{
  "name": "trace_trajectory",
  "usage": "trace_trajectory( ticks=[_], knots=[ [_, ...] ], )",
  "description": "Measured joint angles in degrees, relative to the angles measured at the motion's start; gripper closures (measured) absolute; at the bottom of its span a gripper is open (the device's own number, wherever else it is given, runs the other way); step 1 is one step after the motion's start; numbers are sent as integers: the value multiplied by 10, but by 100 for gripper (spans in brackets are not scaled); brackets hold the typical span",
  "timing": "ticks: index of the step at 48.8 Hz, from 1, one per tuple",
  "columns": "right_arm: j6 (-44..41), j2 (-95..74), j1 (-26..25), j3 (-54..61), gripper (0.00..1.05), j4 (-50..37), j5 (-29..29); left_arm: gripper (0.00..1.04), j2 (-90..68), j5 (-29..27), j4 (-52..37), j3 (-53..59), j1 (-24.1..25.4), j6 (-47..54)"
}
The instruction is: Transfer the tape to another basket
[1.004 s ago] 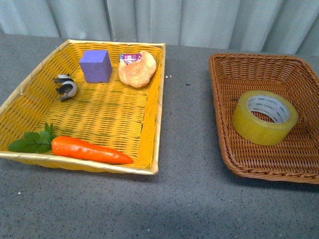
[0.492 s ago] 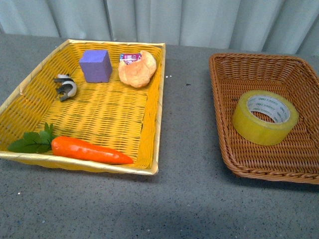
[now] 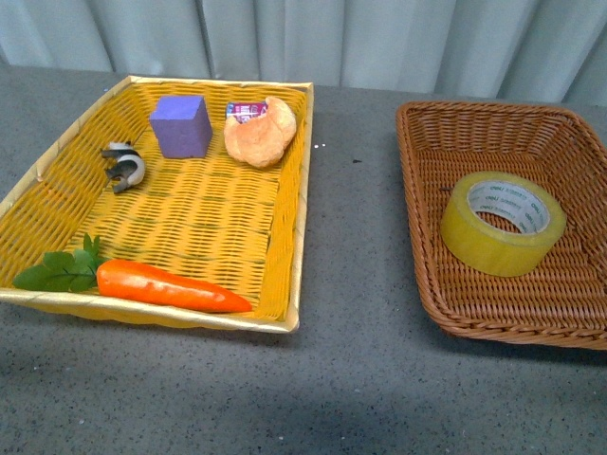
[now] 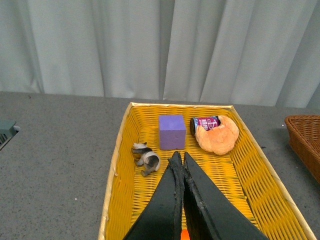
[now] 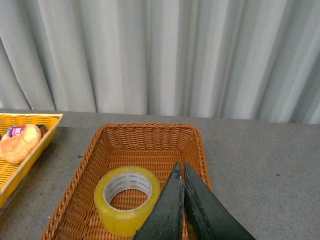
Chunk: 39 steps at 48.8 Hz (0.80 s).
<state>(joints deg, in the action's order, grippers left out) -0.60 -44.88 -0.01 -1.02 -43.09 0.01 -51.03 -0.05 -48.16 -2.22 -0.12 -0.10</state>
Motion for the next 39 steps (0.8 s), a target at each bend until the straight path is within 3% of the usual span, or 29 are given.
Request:
trace_trajectory(
  ticks=[39],
  knots=[
    [0, 268, 0, 7, 104, 248, 0, 101, 294, 1, 264, 12, 0, 0]
  ],
)
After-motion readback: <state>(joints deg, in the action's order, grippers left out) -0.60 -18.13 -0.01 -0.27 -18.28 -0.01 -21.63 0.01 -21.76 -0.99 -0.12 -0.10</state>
